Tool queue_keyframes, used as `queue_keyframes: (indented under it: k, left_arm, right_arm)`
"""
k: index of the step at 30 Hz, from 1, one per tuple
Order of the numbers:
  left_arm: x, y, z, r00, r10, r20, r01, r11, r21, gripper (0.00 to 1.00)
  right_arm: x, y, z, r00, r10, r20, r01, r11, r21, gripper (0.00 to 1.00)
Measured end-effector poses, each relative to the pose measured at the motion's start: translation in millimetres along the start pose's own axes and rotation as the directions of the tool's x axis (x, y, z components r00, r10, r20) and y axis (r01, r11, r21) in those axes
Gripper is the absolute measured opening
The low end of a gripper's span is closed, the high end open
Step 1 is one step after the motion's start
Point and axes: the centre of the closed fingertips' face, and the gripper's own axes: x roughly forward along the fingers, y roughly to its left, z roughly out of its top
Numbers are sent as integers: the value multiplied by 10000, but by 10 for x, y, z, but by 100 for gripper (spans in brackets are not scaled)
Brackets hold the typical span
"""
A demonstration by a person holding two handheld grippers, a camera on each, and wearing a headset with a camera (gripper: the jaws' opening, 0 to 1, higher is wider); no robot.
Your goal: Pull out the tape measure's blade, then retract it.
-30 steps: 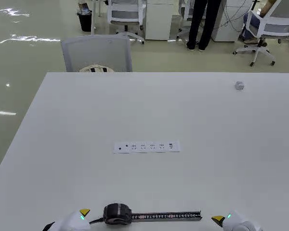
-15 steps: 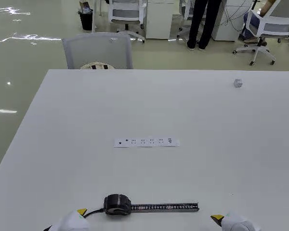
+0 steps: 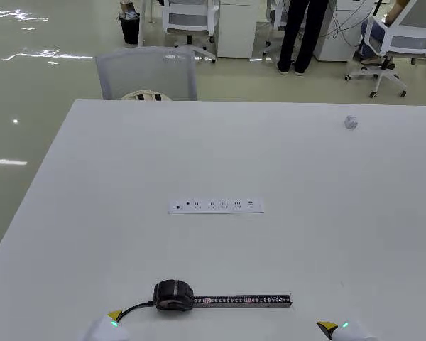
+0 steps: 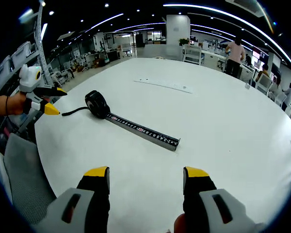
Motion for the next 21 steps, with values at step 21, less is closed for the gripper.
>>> queue_keyframes:
  k: [21]
  left_arm:
    - [-366, -153, -89, 9977, 656, 150, -640, 9941, -871, 74]
  right_arm:
    - [-323, 241, 96, 9985, -304, 447, 279, 9980, 563, 68]
